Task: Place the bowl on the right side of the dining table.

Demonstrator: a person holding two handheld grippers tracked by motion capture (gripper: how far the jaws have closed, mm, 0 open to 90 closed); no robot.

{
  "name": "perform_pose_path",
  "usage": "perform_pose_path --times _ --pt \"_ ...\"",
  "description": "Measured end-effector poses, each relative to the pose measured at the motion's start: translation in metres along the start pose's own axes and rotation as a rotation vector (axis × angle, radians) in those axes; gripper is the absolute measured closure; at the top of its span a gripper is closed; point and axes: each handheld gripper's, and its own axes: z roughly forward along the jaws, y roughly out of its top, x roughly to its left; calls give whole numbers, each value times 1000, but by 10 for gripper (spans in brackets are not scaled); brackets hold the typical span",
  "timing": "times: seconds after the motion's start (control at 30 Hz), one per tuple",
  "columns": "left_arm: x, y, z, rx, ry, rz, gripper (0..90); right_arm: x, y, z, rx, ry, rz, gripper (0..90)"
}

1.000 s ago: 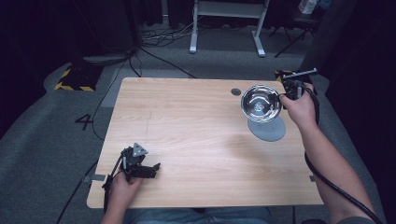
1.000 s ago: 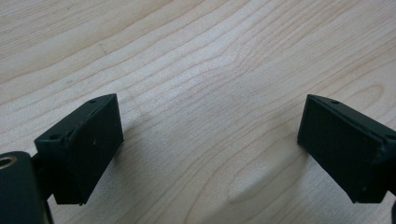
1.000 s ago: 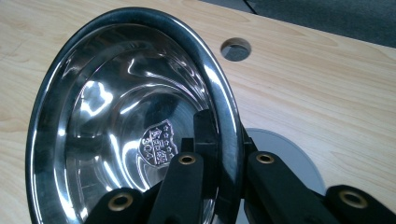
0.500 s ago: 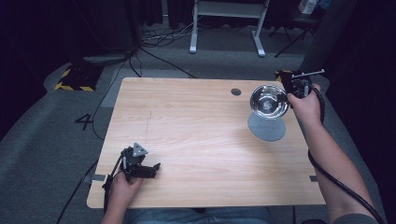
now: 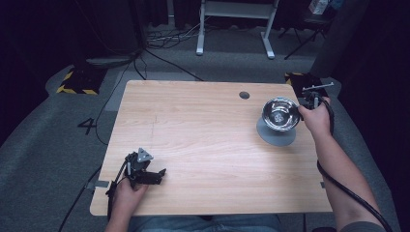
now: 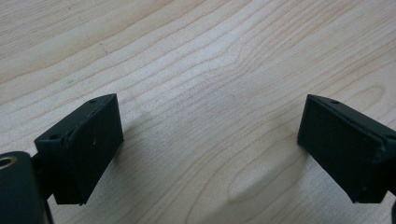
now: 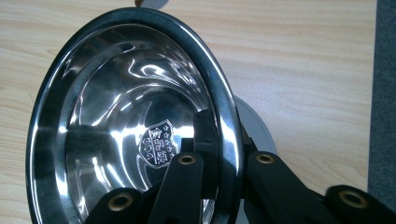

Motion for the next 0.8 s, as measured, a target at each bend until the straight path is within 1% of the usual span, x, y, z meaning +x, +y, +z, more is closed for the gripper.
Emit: perform_pose_path --times 0.1,0.2,0.33,0.6,0.8 --pt "0 0 0 0 -1 0 70 -1 -3 4 12 -2 6 873" --pt "0 0 0 0 -1 0 70 -5 -9 13 35 -6 20 872" --pt "0 0 0 0 -1 0 69 -9 -14 20 47 -9 37 872" --pt "0 0 0 0 -1 0 69 -11 -19 30 64 -9 52 872" --pt "0 0 0 0 -1 -1 69 -11 -20 34 71 -5 56 872"
